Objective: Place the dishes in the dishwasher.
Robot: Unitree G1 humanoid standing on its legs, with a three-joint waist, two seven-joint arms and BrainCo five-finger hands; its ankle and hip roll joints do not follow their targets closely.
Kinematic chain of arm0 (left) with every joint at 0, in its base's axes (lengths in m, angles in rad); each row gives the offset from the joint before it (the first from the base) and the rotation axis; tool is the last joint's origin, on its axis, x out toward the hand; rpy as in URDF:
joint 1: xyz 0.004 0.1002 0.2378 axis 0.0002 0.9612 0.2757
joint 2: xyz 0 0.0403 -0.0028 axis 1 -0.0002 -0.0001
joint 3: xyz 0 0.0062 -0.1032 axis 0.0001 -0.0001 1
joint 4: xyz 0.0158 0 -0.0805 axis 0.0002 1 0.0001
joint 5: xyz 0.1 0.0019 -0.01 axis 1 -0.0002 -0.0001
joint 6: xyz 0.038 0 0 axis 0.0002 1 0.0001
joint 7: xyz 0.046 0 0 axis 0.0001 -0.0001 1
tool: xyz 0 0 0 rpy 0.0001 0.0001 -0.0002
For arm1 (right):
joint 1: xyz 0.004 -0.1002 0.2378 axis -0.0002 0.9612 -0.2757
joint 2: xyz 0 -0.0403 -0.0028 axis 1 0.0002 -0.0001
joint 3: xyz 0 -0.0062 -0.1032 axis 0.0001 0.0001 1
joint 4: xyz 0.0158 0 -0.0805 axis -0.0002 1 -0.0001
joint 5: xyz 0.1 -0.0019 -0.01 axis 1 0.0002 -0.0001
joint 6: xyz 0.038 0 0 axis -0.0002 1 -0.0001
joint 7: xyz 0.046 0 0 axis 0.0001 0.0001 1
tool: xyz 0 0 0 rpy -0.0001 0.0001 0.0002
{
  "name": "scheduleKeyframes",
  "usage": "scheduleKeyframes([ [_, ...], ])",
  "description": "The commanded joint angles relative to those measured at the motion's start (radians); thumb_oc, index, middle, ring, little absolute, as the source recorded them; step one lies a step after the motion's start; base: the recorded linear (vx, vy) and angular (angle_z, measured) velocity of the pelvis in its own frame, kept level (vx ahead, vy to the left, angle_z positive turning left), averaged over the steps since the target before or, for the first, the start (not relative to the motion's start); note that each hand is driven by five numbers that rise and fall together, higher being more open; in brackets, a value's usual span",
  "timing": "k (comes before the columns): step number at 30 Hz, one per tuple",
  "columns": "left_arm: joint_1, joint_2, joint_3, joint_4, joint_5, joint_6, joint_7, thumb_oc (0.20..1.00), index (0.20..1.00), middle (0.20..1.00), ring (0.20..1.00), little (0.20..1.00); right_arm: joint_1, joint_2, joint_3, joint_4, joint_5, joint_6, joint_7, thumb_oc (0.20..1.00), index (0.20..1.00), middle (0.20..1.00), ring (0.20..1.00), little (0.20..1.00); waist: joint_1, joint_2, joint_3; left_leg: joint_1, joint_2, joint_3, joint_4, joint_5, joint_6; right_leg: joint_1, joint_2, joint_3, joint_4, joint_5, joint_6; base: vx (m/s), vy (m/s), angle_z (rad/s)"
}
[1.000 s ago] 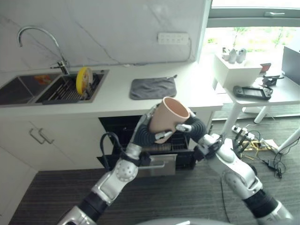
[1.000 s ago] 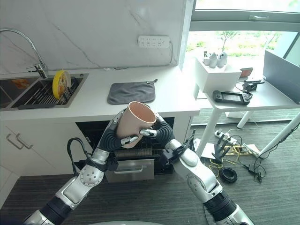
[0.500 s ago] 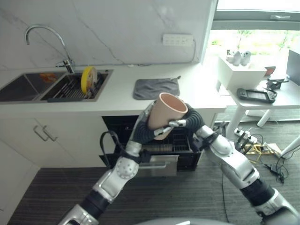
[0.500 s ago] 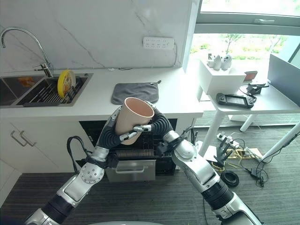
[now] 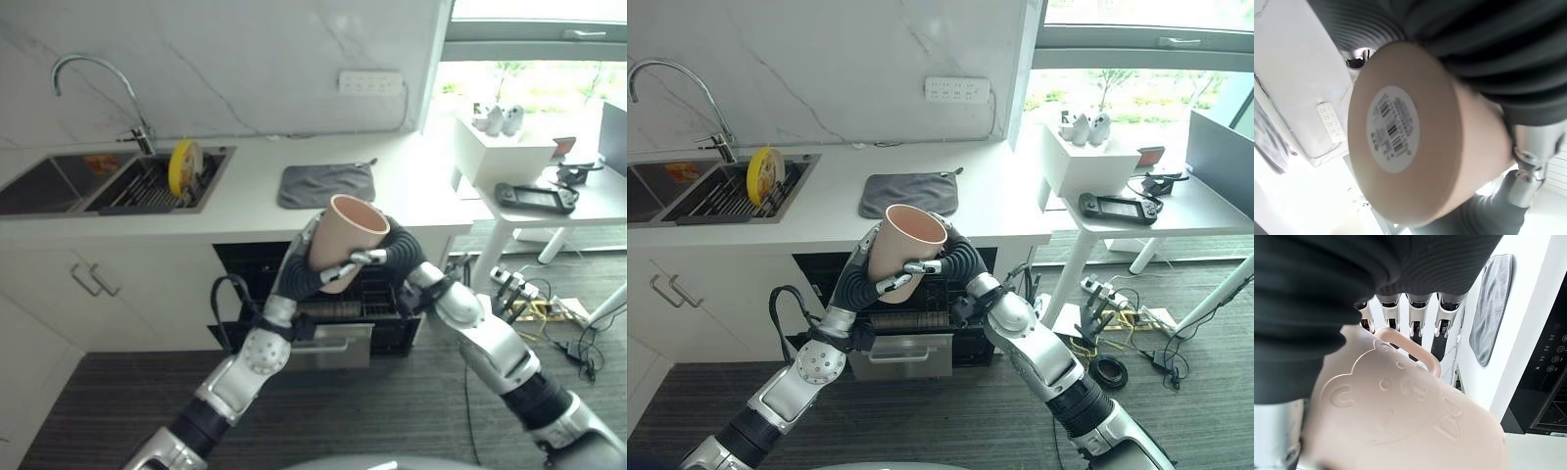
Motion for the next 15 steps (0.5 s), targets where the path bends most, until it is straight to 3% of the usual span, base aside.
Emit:
scheduleKeyframes([
  [1, -0.136, -0.026, -0.13, 0.049, 0.03, -0.014, -0.064, 0.2, 0.2, 0.2, 0.2, 0.2, -0.193, 0.13, 0.075, -0.097, 0.031, -0.134, 0.018, 0.2, 0.2, 0.2, 0.2, 0.2, 0.017, -0.032, 0.021, 0.096, 0.012, -0.012, 0.008, -0.12, -0.014, -0.016, -0.055, 0.032, 0.001, 0.006, 0.06, 0.0, 0.0, 0.0],
  [2, -0.136, -0.026, -0.13, 0.051, 0.028, -0.015, -0.063, 0.222, 0.222, 0.222, 0.222, 0.222, -0.193, 0.13, 0.074, -0.096, 0.038, -0.142, 0.008, 0.2, 0.2, 0.2, 0.2, 0.2, 0.016, -0.031, 0.021, 0.096, 0.012, -0.012, 0.008, -0.12, -0.014, -0.015, -0.056, 0.032, 0.001, 0.005, 0.06, 0.0, 0.0, 0.0],
  [3, -0.134, -0.027, -0.131, 0.053, 0.02, -0.008, -0.067, 1.0, 1.0, 1.0, 1.0, 1.0, -0.189, 0.133, 0.069, -0.097, 0.051, -0.154, -0.009, 0.2, 0.2, 0.2, 0.2, 0.2, 0.016, -0.03, 0.021, 0.096, 0.012, -0.011, 0.008, -0.12, -0.014, -0.015, -0.056, 0.03, 0.001, 0.004, 0.059, 0.0, 0.0, 0.0],
  [11, -0.107, -0.036, -0.129, 0.073, -0.018, 0.014, -0.08, 1.0, 1.0, 1.0, 1.0, 1.0, -0.166, 0.136, 0.019, -0.081, 0.075, -0.18, -0.113, 0.2, 0.2, 0.2, 0.2, 0.2, 0.013, -0.026, 0.024, 0.104, 0.015, -0.004, 0.008, -0.119, -0.014, -0.008, -0.057, 0.026, 0.007, -0.001, 0.057, 0.0, 0.0, 0.0],
  [15, -0.075, -0.025, -0.071, 0.067, 0.004, 0.011, -0.006, 1.0, 1.0, 1.0, 1.0, 1.0, -0.112, 0.114, -0.106, -0.062, 0.097, -0.22, -0.235, 0.2, 0.2, 0.2, 0.2, 0.2, 0.007, -0.024, 0.025, 0.107, 0.019, -0.002, 0.008, -0.119, -0.015, -0.002, -0.055, 0.02, 0.007, -0.003, 0.052, 0.0, 0.0, 0.0],
])
